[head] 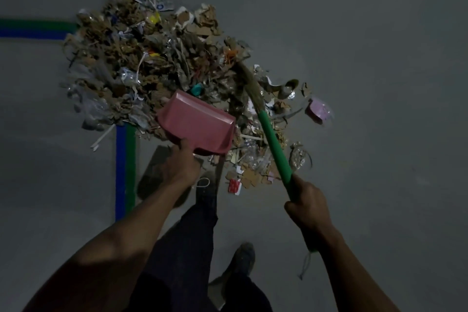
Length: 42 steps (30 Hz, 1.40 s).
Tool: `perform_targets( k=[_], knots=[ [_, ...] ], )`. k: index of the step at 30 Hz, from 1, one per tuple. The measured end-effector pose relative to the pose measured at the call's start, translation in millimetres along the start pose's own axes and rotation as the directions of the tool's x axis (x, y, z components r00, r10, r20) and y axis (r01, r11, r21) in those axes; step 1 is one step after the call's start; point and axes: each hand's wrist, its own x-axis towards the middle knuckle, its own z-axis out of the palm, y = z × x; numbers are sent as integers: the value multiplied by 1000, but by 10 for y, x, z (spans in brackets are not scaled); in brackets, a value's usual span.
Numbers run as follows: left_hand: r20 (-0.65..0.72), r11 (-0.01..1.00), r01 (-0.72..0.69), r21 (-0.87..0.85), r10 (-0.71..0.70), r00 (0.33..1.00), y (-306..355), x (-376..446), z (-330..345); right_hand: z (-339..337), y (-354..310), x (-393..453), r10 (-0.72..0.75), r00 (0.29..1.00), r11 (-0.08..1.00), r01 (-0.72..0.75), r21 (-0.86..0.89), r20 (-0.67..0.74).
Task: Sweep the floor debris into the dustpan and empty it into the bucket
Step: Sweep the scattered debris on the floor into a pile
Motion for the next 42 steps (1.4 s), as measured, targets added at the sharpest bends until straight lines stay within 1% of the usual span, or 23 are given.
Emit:
perform_targets(
  k=[5, 9, 11, 13, 15, 18, 21, 24, 27, 29, 31, 33, 35, 39, 42],
  knots=[
    [-32, 999, -32, 35, 33, 999, 83, -38, 19, -163, 409, -145, 119, 988, 993, -116, 40, -94],
    [-40, 998, -38, 45, 40, 998, 78, 47, 36, -267, 644, -12, 246, 958, 967, -235, 94, -145],
    [-44, 998, -32, 48, 34, 998, 68, 106, 41, -303, 713, 134, 321, 939, 942, -302, 150, -125],
    [-60, 998, -26, 53, 29, 998, 58, 173, 51, -331, 738, 337, 402, 912, 898, -375, 231, -79],
    [-80, 998, -28, 63, 33, 996, 34, 241, 69, -333, 721, 576, 453, 891, 856, -425, 293, -29],
    [-90, 998, -30, 62, 36, 995, -34, 342, 96, -233, 576, 892, 419, 906, 870, -419, 261, 61],
    [-83, 996, -40, 75, 47, 995, -99, 399, 114, 7, 318, 1065, 326, 940, 921, -339, 191, 97],
    [-76, 997, -38, 73, 44, 996, -133, 390, 147, 257, 51, 1046, 230, 970, 956, -240, 168, 78],
    [-76, 998, -7, 67, 12, 997, -110, 338, 159, 370, -92, 926, 107, 993, 985, -112, 129, 49],
    [-71, 997, 5, 71, 1, 997, -73, 278, 162, 381, -90, 753, 65, 997, 988, -68, 139, 31],
    [-67, 998, 3, 65, 1, 998, -51, 242, 154, 399, -33, 555, 44, 999, 986, -40, 161, -18],
    [-63, 998, 1, 62, 3, 998, -13, 179, 145, 382, 79, 321, 54, 996, 983, -40, 178, -75],
    [-62, 998, 2, 63, 2, 998, 34, 127, 137, 349, 229, 121, 95, 987, 982, -71, 174, -129],
    [-69, 997, -6, 76, 12, 998, 144, 59, 130, 238, 557, -130, 257, 947, 949, -209, 238, -192],
    [-79, 996, -28, 86, 34, 996, 198, 65, 144, 162, 820, -159, 361, 906, 914, -297, 276, -219]
  ],
)
